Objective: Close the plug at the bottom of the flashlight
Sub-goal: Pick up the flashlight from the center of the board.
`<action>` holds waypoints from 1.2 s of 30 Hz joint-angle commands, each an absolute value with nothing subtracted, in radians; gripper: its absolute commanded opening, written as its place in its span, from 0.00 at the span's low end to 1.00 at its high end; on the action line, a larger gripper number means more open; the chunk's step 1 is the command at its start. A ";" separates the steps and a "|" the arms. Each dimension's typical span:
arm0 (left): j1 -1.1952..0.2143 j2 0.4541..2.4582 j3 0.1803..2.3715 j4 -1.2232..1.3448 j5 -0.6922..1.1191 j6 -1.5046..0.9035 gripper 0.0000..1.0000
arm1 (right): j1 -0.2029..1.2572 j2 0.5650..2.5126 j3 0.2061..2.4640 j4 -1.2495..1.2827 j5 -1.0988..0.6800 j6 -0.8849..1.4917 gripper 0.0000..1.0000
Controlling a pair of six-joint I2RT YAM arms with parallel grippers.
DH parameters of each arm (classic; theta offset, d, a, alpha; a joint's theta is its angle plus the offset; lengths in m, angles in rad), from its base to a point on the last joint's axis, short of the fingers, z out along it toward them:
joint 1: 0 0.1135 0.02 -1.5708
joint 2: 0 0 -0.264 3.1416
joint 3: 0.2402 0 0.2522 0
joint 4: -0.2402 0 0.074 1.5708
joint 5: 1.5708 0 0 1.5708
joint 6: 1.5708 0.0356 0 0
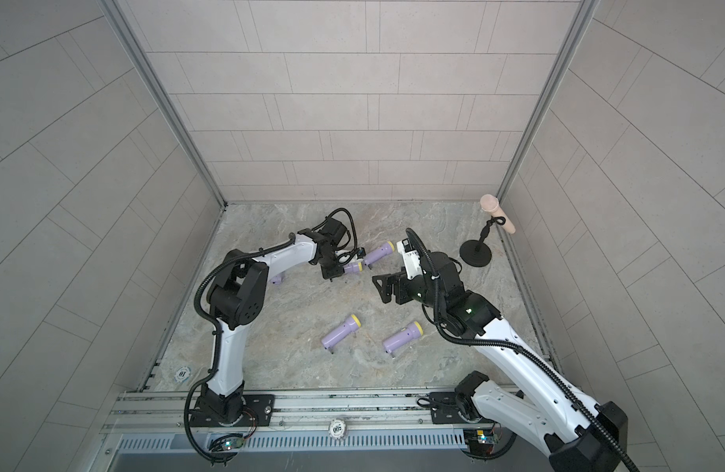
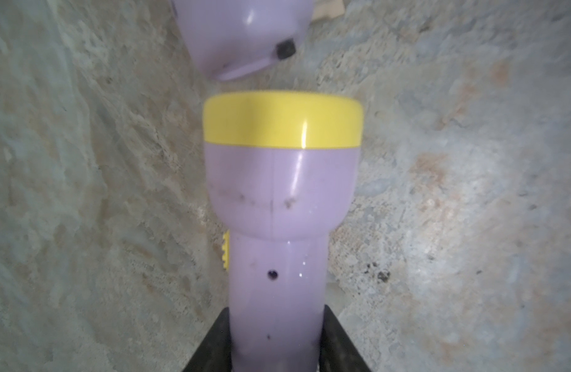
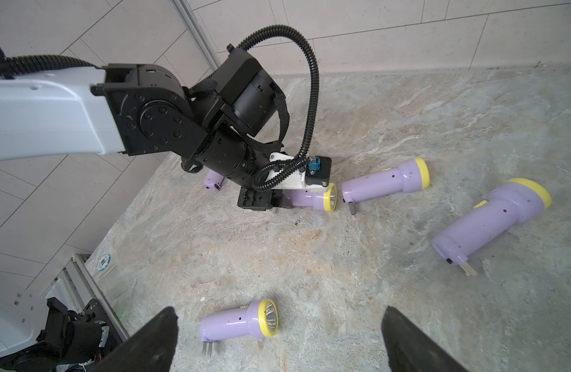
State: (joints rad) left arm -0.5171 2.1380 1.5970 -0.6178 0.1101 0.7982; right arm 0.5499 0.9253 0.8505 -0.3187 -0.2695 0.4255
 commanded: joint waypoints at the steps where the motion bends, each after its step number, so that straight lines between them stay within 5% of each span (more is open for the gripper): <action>1: -0.513 2.134 1.558 -0.614 0.115 0.790 0.00 | 0.553 0.921 0.851 -0.314 -0.273 0.416 1.00; 20: -0.499 1.935 1.454 -0.434 0.200 0.558 0.00 | 0.554 0.872 0.853 -0.316 -0.243 0.430 1.00; 36: -0.478 1.685 1.187 0.058 0.186 0.052 0.00 | 0.552 0.833 0.862 -0.314 -0.205 0.433 1.00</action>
State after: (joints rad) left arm -0.4801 1.7397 1.2121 -0.1112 0.2001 0.2016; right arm 0.5499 0.8562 0.8505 -0.3191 -0.2325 0.4267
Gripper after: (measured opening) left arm 0.411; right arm 0.997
